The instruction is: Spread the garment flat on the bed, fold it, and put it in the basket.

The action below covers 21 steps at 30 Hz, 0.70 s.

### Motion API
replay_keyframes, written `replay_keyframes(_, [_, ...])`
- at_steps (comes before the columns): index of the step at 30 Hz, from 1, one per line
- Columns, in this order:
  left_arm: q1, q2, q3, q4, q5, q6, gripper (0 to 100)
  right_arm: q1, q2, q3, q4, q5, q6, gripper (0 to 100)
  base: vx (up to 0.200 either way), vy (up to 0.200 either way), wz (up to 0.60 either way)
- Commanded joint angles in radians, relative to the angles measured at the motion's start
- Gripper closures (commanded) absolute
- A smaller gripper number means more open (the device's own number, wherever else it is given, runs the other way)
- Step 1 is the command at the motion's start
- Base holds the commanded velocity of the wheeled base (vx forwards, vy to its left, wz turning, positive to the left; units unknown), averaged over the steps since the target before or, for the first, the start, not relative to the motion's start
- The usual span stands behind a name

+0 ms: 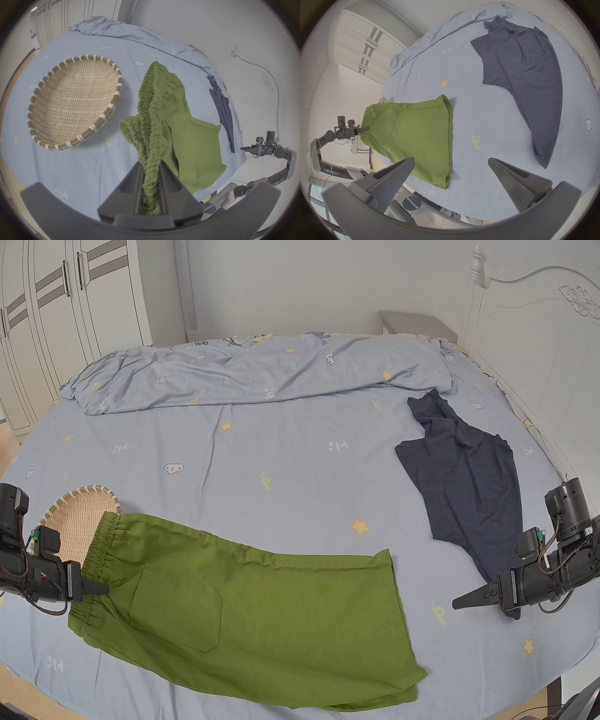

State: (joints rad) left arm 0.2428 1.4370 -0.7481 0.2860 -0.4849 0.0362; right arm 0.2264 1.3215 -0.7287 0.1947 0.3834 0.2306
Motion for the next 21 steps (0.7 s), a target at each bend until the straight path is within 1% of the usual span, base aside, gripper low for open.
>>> replay_keyframes(1, [-0.143, -0.09, -0.1, 0.081, 0.109, -0.093, 100, -0.004, -0.008, -0.001, 0.0, 0.0, -0.001, 0, 0.0, 0.0, 0.0])
replay_keyframes(2, [-0.266, -0.106, -0.139, 0.088, 0.192, -0.216, 100, -0.004, -0.008, 0.0, 0.0, 0.0, -0.001, 0, 0.0, 0.0, 0.0])
replay_keyframes(3, [-0.303, -0.107, -0.151, 0.088, 0.218, -0.254, 100, -0.004, -0.008, 0.0, 0.0, 0.0, -0.001, 0, 0.0, 0.0, 0.0])
replay_keyframes(4, [-0.388, -0.102, -0.189, 0.091, 0.269, -0.334, 100, -0.004, -0.008, 0.0, 0.0, 0.0, -0.001, 0, 0.0, 0.0, 0.0])
replay_keyframes(5, [-0.465, -0.095, -0.223, 0.098, 0.312, -0.391, 100, -0.004, -0.008, 0.0, 0.0, -0.001, -0.001, 0, 0.0, 0.0, 0.0])
replay_keyframes(6, [-0.504, -0.089, -0.238, 0.099, 0.328, -0.41, 100, -0.004, -0.007, 0.0, 0.0, -0.001, -0.001, 0, 0.0, 0.0, 0.0])
replay_keyframes(7, [-0.504, -0.089, -0.238, 0.099, 0.328, -0.41, 100, -0.004, -0.007, 0.0, 0.0, -0.001, -0.001, 0, 0.0, 0.0, 0.0])
replay_keyframes(9, [-0.606, -0.063, -0.274, 0.104, 0.361, -0.418, 100, -0.007, -0.008, 0.0, 0.0, -0.003, -0.001, 0, 0.0, 0.0, 0.0])
replay_keyframes(10, [-0.609, -0.061, -0.275, 0.104, 0.362, -0.418, 100, -0.007, -0.008, 0.0, 0.0, -0.003, -0.001, 0, 0.0, 0.0, 0.0])
replay_keyframes(12, [-0.686, -0.021, -0.307, 0.104, 0.371, -0.426, 100, -0.015, -0.008, -0.001, 0.0, -0.003, -0.001, 0, 0.0, 0.0, 0.0])
replay_keyframes(14, [-0.728, 0.016, -0.341, 0.105, 0.391, -0.433, 100, -0.018, -0.008, -0.003, 0.0, -0.003, -0.002, 0, 0.0, 0.0, 0.0])
replay_keyframes(19, [-0.818, 0.102, -0.433, 0.107, 0.462, -0.527, 100, -0.018, -0.007, -0.003, 0.0, -0.003, -0.002, 0, 0.0, 0.0, 0.0])
replay_keyframes(20, [-0.855, 0.126, -0.459, 0.107, 0.48, -0.57, 100, -0.018, -0.007, -0.003, 0.0, -0.003, -0.002, 0, 0.0, 0.0, 0.0])
replay_keyframes(21, [-0.855, 0.126, -0.459, 0.107, 0.48, -0.57, 100, -0.018, -0.007, -0.003, 0.0, -0.003, -0.002, 0, 0.0, 0.0, 0.0])
